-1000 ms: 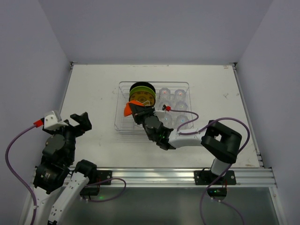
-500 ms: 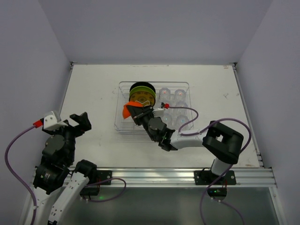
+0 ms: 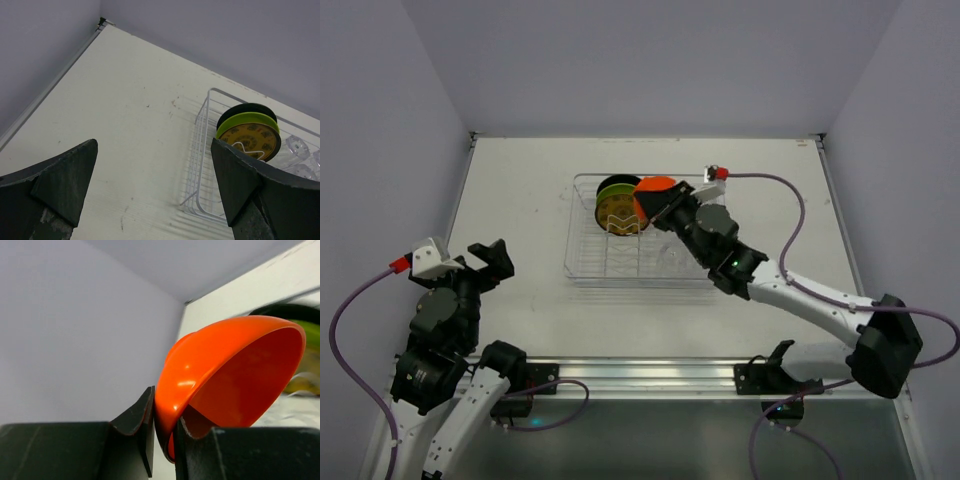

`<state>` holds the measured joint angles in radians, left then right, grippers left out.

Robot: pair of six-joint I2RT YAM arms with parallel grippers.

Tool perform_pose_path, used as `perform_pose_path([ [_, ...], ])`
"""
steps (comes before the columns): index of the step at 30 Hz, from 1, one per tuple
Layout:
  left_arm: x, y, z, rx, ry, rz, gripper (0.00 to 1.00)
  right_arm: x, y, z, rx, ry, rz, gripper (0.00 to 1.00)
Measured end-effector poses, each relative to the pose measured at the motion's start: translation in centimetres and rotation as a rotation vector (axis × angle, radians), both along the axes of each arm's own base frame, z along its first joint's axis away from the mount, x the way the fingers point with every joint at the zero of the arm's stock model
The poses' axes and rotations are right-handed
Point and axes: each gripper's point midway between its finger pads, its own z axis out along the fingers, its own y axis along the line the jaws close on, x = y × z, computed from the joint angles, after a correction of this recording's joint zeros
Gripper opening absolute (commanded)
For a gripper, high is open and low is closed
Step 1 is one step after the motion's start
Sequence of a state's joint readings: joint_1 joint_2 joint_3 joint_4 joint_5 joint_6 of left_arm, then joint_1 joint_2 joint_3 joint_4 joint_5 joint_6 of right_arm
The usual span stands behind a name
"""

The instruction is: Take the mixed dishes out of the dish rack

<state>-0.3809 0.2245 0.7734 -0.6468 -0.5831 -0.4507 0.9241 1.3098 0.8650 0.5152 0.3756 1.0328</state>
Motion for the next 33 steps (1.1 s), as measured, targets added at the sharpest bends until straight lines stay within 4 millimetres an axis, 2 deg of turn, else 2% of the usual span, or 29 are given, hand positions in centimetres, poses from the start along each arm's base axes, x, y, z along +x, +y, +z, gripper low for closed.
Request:
perform_pose_path([
  [3, 0.0, 0.0, 0.0, 0.000, 0.000, 0.000, 1.00, 2.6, -4.8, 0.6, -0.171, 0.002, -0.086, 0.00],
  [5, 0.0, 0.0, 0.0, 0.000, 0.000, 0.000, 1.00, 4.6, -9.0, 1.2, -0.290, 0.010, -0.166, 0.00],
  [8, 0.0, 0.0, 0.0, 0.000, 0.000, 0.000, 1.00, 7.4, -16.0, 2.3, -0.461, 0.049, -0.282, 0.00],
  [10, 0.0, 0.0, 0.0, 0.000, 0.000, -0.001, 1.00, 9.2, -21.7, 2.8, -0.574, 0.101, -0.387, 0.00],
  [12, 0.0, 0.0, 0.0, 0.000, 0.000, -0.002, 1.00, 10.6, -26.3, 2.4, -0.680, 0.177, -0.465, 0.00],
  [13, 0.0, 0.0, 0.0, 0.000, -0.001, -0.002, 1.00, 11.2, -27.7, 2.2, -0.717, 0.204, -0.493, 0.00],
  [15, 0.0, -0.1, 0.0, 0.001, 0.002, -0.006, 1.00, 12.6, -30.6, -0.1, -0.824, 0.311, -0.513, 0.00],
  [17, 0.2, -0.3, -0.1, 0.002, 0.007, -0.013, 1.00, 14.4, -32.2, -2.9, -0.927, 0.426, -0.491, 0.00],
  [21, 0.6, -0.8, -0.5, 0.011, 0.033, -0.030, 1.00, 18.4, -33.7, -10.3, -1.116, 0.653, -0.368, 0.00],
  [23, 0.8, -0.9, -0.7, 0.014, 0.043, -0.035, 1.00, 19.6, -34.4, -14.2, -1.197, 0.756, -0.307, 0.00],
  [25, 0.8, -1.0, -0.8, 0.014, 0.046, -0.040, 1.00, 19.5, -34.9, -18.0, -1.259, 0.843, -0.242, 0.00],
  [28, 0.9, -1.1, -0.8, 0.013, 0.046, -0.047, 1.00, 17.6, -35.6, -22.1, -1.333, 0.974, -0.135, 0.00],
  [33, 0.9, -1.4, -0.8, 0.014, 0.047, -0.061, 1.00, 16.9, -36.6, -24.7, -1.415, 1.057, -0.066, 0.00],
])
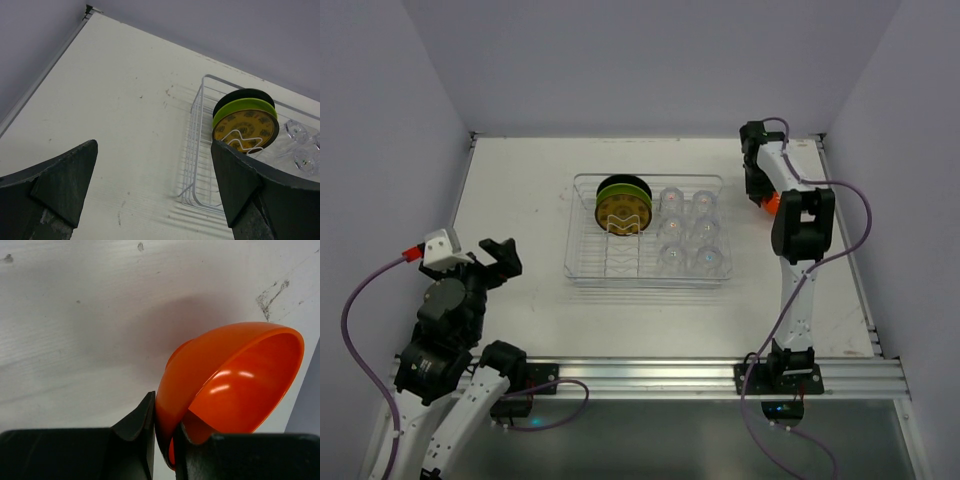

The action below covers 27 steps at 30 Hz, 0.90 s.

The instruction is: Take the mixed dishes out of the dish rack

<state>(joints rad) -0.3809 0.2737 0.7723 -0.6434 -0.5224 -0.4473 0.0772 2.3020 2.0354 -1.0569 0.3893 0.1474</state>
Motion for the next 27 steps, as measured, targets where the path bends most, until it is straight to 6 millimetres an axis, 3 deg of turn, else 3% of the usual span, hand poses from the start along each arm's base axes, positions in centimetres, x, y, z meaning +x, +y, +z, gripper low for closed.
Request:
perform_pose_path([
  [4, 0.2, -0.2, -0.2, 0.009, 0.014, -0.010, 1.00, 0.4, -1.1, -1.0, -0.075, 0.026, 0.002, 0.01],
  [8, 0.3, -0.4, -0.2, 0.009, 0.015, -0.018, 1.00, 0.2, -2.0, -1.8, -0.128, 0.057, 0.003, 0.09],
  [11, 0.3, -0.4, -0.1, 0.010, 0.011, -0.019, 1.00, 0.0, -2.0, -1.9, -0.132, 0.066, 0.006, 0.12],
  [13, 0.3, -0.4, -0.1, 0.013, 0.010, -0.020, 1.00, 0.0, -2.0, -1.9, -0.135, 0.067, 0.008, 0.24],
  [16, 0.3, -0.4, -0.1, 0.013, 0.009, -0.019, 1.00, -0.1, -1.9, -1.8, -0.144, 0.072, 0.014, 0.32],
  [22, 0.3, -0.4, -0.1, 0.013, 0.009, -0.019, 1.00, -0.2, -1.1, -1.4, -0.152, 0.069, 0.032, 0.37],
  [24, 0.3, -0.4, -0.1, 0.013, 0.009, -0.019, 1.00, -0.3, -0.8, -0.7, -0.148, 0.057, 0.033, 0.46],
  [25, 0.3, -0.4, -0.1, 0.013, 0.009, -0.019, 1.00, -0.4, -0.7, -0.1, -0.143, 0.045, 0.031, 0.78],
  [26, 0.4, -0.4, -0.1, 0.014, 0.010, -0.020, 1.00, -0.5, -0.5, 0.5, -0.131, 0.030, 0.027, 0.89],
  [27, 0.4, -0.5, -0.1, 0.020, 0.013, -0.024, 1.00, -0.6, -0.3, 1.3, -0.116, 0.018, 0.028, 0.91],
])
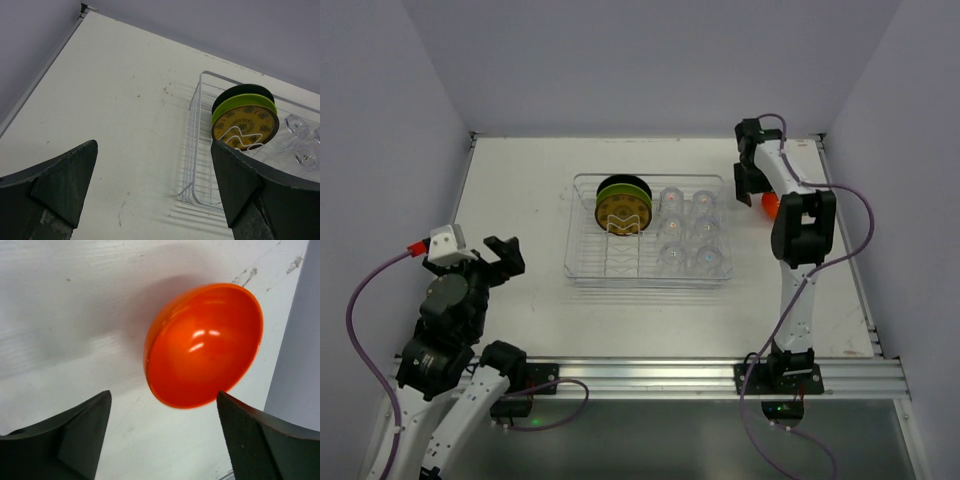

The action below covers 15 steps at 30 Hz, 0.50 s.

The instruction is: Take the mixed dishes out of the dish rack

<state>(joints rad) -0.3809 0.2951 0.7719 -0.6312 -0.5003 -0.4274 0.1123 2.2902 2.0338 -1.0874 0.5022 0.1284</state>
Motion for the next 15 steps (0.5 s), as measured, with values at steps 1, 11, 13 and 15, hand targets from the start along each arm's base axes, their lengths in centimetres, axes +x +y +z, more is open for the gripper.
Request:
perform_pose_path([
  [1, 0.2, -0.2, -0.1, 0.005, 0.007, -0.007, 1.00, -0.1, 0.2, 1.0, 0.012, -0.021, -0.002, 0.91],
  [11, 7.8, -8.7, 1.2, 0.039, 0.249, -0.307, 1.00, -6.1, 4.9, 16.0, 0.241, -0.480, 0.004, 0.99],
  [13, 10.2, -11.2, 1.7, 0.047, 0.292, -0.397, 1.00, -9.3, 8.6, 17.8, 0.338, -0.589, 0.089, 0.99],
  [15, 12.4, -13.2, 2.0, 0.058, 0.322, -0.466, 1.00, -13.2, 12.9, 18.3, 0.507, -0.664, 0.207, 0.99],
])
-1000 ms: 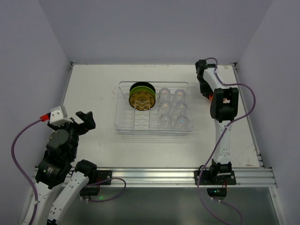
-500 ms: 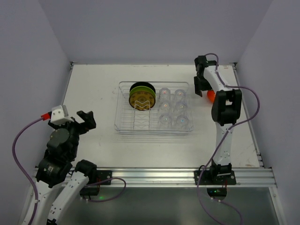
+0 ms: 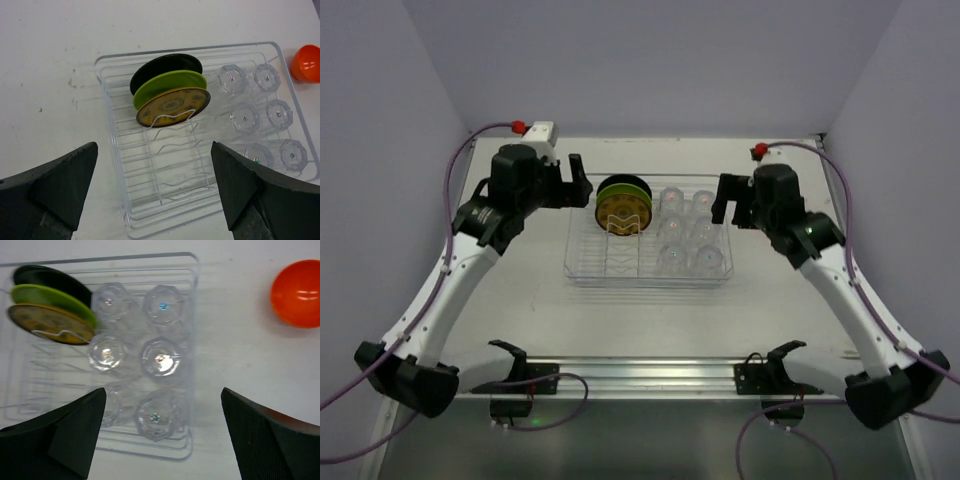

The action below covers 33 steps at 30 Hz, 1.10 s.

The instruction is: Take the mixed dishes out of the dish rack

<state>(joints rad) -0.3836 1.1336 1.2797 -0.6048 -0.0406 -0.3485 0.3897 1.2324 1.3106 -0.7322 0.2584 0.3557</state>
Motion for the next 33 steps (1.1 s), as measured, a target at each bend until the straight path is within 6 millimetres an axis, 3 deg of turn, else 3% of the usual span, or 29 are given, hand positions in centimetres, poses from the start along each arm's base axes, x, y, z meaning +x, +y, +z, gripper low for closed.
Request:
perform_pose_path([
  [2, 2.0, -1.6, -0.5, 0.025, 0.016, -0.064, 1.00, -2.9, 1.5, -0.4, 0.125, -0.069, 0.068, 0.99],
  [7, 4.6, -5.8, -4.4, 0.071, 0.112, -0.288, 1.00, -7.4, 1.2, -3.8, 0.267, -0.116, 0.110, 0.99],
  [10, 5.7, -8.3, -6.9, 0.083, 0.163, -0.418, 1.00, -8.5, 1.7, -2.8, 0.304, -0.152, 0.163, 0.99],
  [13, 6.2, -9.6, -8.8, 0.157, 0.170, -0.492, 1.00, -9.3, 1.7, -1.3, 0.317, -0.206, 0.196, 0.99],
  [17, 6.2, -11.4, -9.5, 0.281, 0.117, -0.582, 1.00, -10.1, 1.6, -0.3, 0.320, -0.250, 0.222, 0.99],
  [21, 7.1, -12.5, -9.6, 0.411, 0.045, -0.623, 1.00, -11.0, 1.8, 0.3, 0.336, -0.275, 0.257, 0.98],
  [24, 8.0, -12.2, -10.7, 0.501, 0.034, -0.636, 1.00, -11.8, 1.7, 0.7, 0.348, -0.298, 0.274, 0.96],
  [33, 10.7, -12.4, -14.1, 0.616, 0.095, -0.659, 0.78, -12.8, 1.7, 1.4, 0.361, -0.339, 0.299, 0.95],
])
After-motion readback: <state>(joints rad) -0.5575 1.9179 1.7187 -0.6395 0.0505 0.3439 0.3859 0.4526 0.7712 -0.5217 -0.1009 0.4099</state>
